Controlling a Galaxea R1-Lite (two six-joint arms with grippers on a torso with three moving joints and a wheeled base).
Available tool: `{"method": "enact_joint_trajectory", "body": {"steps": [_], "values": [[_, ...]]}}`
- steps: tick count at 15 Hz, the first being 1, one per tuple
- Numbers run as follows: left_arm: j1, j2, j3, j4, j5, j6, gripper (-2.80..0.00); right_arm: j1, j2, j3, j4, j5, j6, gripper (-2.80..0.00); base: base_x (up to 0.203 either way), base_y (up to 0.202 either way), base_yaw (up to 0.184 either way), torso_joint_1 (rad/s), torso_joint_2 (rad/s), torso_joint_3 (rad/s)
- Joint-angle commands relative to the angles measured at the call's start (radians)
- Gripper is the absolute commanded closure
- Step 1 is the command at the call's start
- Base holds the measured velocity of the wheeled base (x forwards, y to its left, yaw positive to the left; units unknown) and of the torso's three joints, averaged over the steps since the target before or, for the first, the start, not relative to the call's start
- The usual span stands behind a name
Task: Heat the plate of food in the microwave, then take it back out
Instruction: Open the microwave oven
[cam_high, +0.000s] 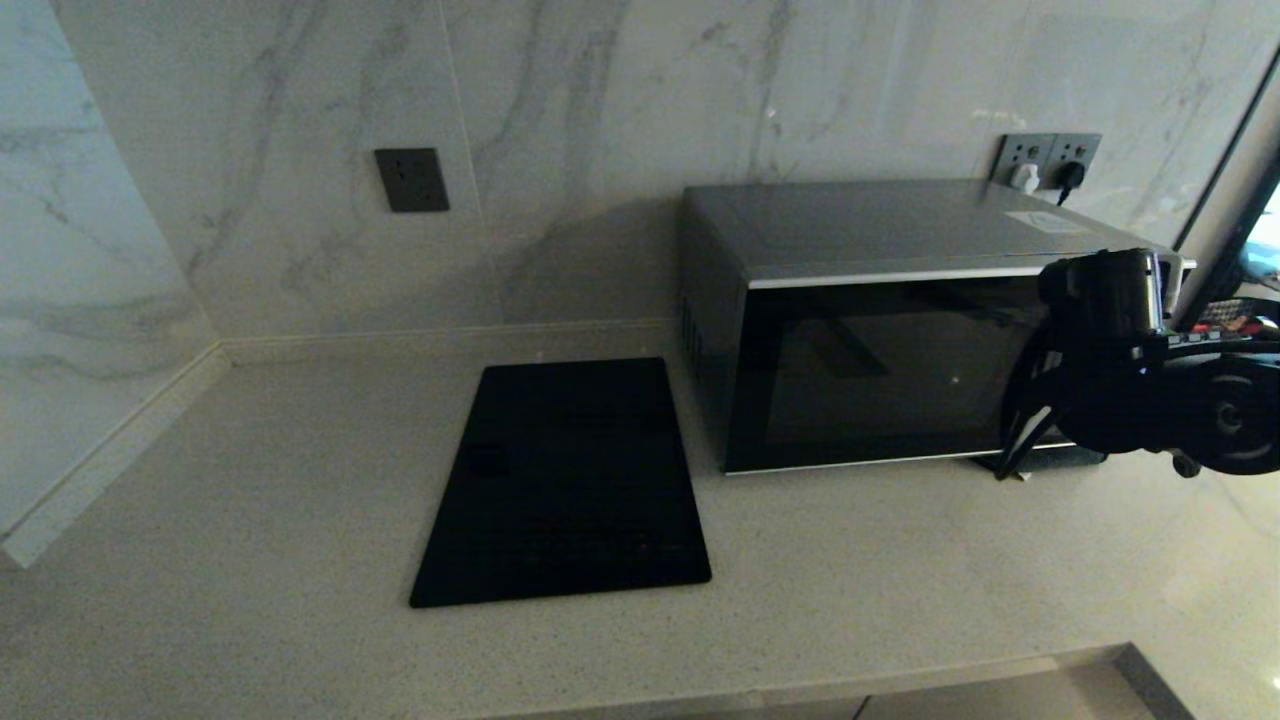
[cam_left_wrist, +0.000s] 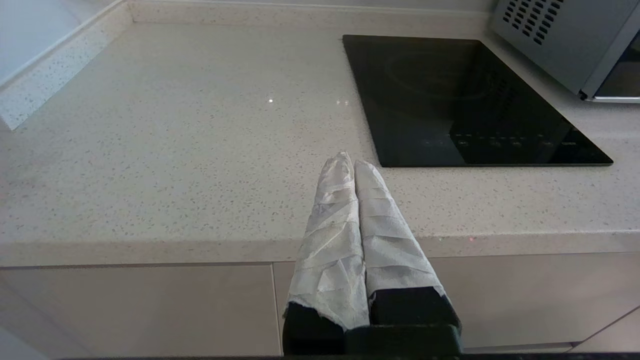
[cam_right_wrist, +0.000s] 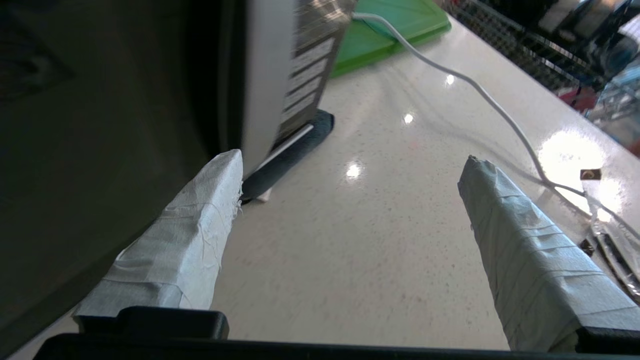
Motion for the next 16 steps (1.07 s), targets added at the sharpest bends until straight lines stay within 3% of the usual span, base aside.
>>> {"method": "enact_joint_trajectory", "body": {"steps": [1,4,16], "values": [[0.000,0.002,0.000,0.000,0.001,-0.001,0.00,-0.043,0.033,-0.018,-0.003,0.001,0.001,-2.80,0.000,0.000,0.000,0.000,0.00,0.000],[0.000,0.002,0.000,0.000,0.001,-0.001,0.00,-0.058,0.047,-0.029,-0.004,0.043,0.009,-2.80,0.000,0.000,0.000,0.000,0.00,0.000],[0.000,0.002,0.000,0.000,0.001,-0.001,0.00,-0.061,0.119,-0.123,-0.001,0.065,-0.010,-2.80,0.000,0.000,0.000,0.000,0.00,0.000]]}}
